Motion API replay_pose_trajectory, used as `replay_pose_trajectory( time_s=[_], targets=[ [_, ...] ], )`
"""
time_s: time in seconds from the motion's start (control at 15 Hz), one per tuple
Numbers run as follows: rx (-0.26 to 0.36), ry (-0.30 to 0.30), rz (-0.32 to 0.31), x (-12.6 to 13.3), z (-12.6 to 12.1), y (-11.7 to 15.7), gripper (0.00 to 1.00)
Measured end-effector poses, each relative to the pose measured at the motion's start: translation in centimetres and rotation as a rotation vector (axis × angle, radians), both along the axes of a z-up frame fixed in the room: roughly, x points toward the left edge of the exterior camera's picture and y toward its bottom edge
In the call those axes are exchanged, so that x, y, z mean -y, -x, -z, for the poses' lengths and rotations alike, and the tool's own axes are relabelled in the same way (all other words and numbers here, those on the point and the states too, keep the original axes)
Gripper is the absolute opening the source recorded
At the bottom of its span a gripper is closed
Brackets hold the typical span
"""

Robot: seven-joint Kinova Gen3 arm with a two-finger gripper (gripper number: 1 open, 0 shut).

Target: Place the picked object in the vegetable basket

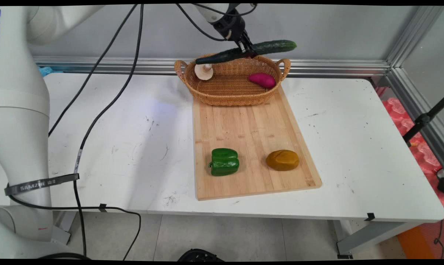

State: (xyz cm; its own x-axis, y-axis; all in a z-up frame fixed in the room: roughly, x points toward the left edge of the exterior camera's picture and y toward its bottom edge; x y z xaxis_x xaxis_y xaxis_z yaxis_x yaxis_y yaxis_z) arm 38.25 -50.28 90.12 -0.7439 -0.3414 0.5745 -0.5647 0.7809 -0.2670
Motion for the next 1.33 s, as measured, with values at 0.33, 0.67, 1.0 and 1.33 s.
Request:
replay_pose_trajectory(
  time_s=[0.33,0.67,1.0,1.33],
  targets=[
    [-0.012,-0.005,-0.048,2.1,2.3,-1.5,0.00],
    [-0.018,-0.023,-0.077,3.0,4.5,-2.3,0.00],
    [-0.020,-0.042,-0.093,3.4,6.4,-2.8,0.00],
    [-0.017,-0.053,-0.097,3.6,7.3,-3.1,1.00]
  ],
)
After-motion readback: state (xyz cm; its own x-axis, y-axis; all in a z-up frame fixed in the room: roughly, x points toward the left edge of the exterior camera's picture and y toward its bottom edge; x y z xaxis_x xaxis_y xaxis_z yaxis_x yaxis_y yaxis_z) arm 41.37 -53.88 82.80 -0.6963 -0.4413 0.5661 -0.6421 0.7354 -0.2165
